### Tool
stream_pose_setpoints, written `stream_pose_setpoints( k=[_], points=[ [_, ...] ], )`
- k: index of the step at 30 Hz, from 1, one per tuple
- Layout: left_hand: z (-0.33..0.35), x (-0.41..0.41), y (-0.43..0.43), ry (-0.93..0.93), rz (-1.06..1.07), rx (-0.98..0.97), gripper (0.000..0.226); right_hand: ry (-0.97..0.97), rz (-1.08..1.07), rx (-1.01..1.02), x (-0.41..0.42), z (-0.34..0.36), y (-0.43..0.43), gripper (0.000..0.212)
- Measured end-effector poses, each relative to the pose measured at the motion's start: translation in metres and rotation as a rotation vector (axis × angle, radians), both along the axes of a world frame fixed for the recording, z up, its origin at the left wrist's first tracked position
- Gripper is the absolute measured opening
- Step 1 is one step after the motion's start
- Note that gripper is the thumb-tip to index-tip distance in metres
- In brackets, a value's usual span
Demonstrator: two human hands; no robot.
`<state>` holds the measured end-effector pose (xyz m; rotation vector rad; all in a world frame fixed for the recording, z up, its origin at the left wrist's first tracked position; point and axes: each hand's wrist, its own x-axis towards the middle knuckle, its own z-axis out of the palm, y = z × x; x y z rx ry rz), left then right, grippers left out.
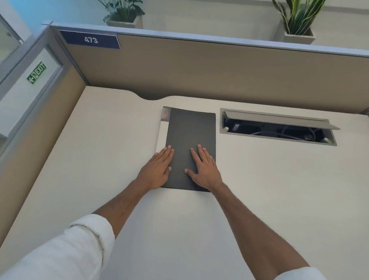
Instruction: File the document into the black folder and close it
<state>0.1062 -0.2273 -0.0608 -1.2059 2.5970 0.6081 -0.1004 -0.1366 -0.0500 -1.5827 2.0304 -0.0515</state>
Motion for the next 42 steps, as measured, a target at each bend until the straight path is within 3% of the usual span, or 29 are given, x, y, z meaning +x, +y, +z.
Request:
stream_pose_setpoints(
  k=[14, 34, 42],
  points=[
    [-0.007, -0.033, -0.067, -0.027, -0.037, -0.042, 0.074, -0.009, -0.016, -0.002, -0.034, -0.003, -0.068, 0.088],
    [-0.004, -0.040, -0.072, -0.044, -0.026, -0.042, 0.074, -0.004, -0.017, 0.026, -0.037, 0.000, -0.078, 0.089],
    [0.020, -0.045, -0.045, -0.003, -0.015, -0.115, 0.069, 0.078, -0.021, -0.087, -0.031, 0.018, -0.053, 0.072]
  ],
)
